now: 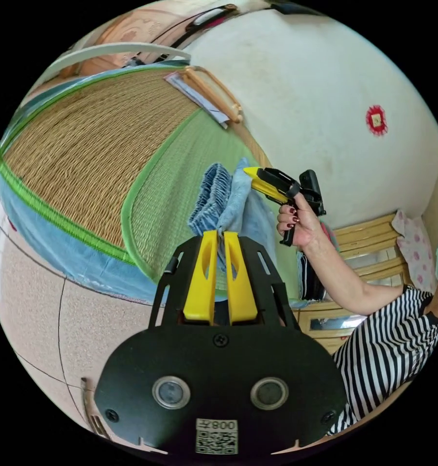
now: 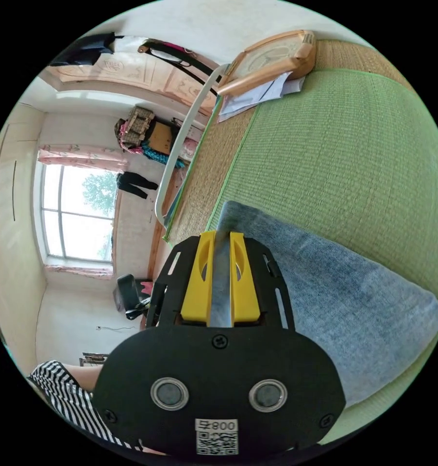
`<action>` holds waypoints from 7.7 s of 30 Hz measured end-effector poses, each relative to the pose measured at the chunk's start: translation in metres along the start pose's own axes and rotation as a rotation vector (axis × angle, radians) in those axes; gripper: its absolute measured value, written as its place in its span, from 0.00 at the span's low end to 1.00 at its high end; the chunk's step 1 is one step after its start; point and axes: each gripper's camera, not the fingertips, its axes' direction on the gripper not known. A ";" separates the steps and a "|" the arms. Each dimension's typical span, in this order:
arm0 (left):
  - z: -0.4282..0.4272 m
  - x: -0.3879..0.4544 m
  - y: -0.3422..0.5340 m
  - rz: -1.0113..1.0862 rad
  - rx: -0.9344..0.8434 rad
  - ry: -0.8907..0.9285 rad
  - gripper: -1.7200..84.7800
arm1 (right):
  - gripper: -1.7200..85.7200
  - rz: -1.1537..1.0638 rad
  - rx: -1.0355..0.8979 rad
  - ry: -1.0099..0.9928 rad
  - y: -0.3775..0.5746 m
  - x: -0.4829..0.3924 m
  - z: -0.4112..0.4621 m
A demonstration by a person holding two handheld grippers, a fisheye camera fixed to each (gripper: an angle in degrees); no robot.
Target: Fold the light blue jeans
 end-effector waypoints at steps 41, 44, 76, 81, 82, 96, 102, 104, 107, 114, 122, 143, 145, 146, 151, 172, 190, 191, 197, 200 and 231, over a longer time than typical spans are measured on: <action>0.115 0.051 -0.055 0.274 -0.119 -0.390 0.02 | 0.02 -0.196 -0.195 0.284 0.241 -0.051 -0.046; 0.120 0.061 -0.059 0.267 -0.116 -0.428 0.02 | 0.02 -0.119 -0.166 0.185 0.246 -0.029 -0.055; 0.240 0.073 -0.086 0.127 -0.326 0.120 0.05 | 0.03 0.072 -0.044 -0.131 0.316 0.135 -0.135; 0.288 0.077 -0.090 0.077 -0.473 0.242 0.09 | 0.06 0.155 -0.030 -0.152 0.339 0.166 -0.152; 0.298 0.074 -0.091 0.050 -0.490 0.239 0.09 | 0.07 0.166 -0.023 -0.173 0.343 0.173 -0.155; 0.330 0.057 -0.114 0.009 -0.486 0.308 0.03 | 0.11 0.246 -0.025 -0.409 0.349 0.234 -0.128; 0.332 0.063 -0.118 0.080 -0.470 0.311 0.02 | 0.12 0.282 -0.016 -0.506 0.353 0.246 -0.118; 0.334 0.065 -0.118 0.098 -0.478 0.298 0.02 | 0.11 0.303 -0.006 -0.540 0.354 0.252 -0.112; 0.337 0.065 -0.118 0.105 -0.476 0.307 0.03 | 0.10 0.315 -0.007 -0.563 0.349 0.255 -0.104; 0.315 0.055 -0.110 0.065 -0.383 0.334 0.03 | 0.06 0.305 0.002 -0.564 0.339 0.241 -0.114; 0.254 -0.013 -0.097 -0.259 -0.006 0.490 0.13 | 0.04 0.182 0.029 -0.540 0.297 0.189 -0.155; 0.240 -0.017 -0.083 -0.662 0.186 0.616 0.15 | 0.03 0.121 0.042 -0.488 0.266 0.147 -0.178; 0.241 -0.003 -0.083 -0.651 0.148 0.619 0.12 | 0.03 0.133 0.047 -0.474 0.276 0.151 -0.182; 0.240 0.001 -0.082 -0.644 0.142 0.610 0.11 | 0.03 0.136 0.049 -0.470 0.280 0.152 -0.183; 0.225 0.053 -0.065 -0.564 0.086 0.563 0.09 | 0.03 0.169 0.086 -0.471 0.319 0.166 -0.205; 0.164 0.314 0.082 -0.404 -0.124 0.604 0.08 | 0.03 0.161 0.308 -0.503 0.603 0.189 -0.300; 0.270 0.823 0.063 0.171 -0.478 0.758 0.07 | 0.03 -0.067 0.925 -0.284 0.830 0.235 -0.658; 0.274 0.849 0.062 0.204 -0.482 0.781 0.07 | 0.03 -0.090 0.949 -0.254 0.838 0.230 -0.679; 0.320 1.094 0.075 0.494 -0.511 0.985 0.07 | 0.03 -0.216 1.176 -0.003 0.930 0.208 -0.831; 0.356 1.182 0.094 0.595 -0.555 1.007 0.07 | 0.03 -0.186 1.240 0.076 0.969 0.239 -0.860; 0.434 1.479 0.235 0.946 -0.468 0.525 0.02 | 0.02 0.275 1.282 0.181 0.988 0.486 -0.679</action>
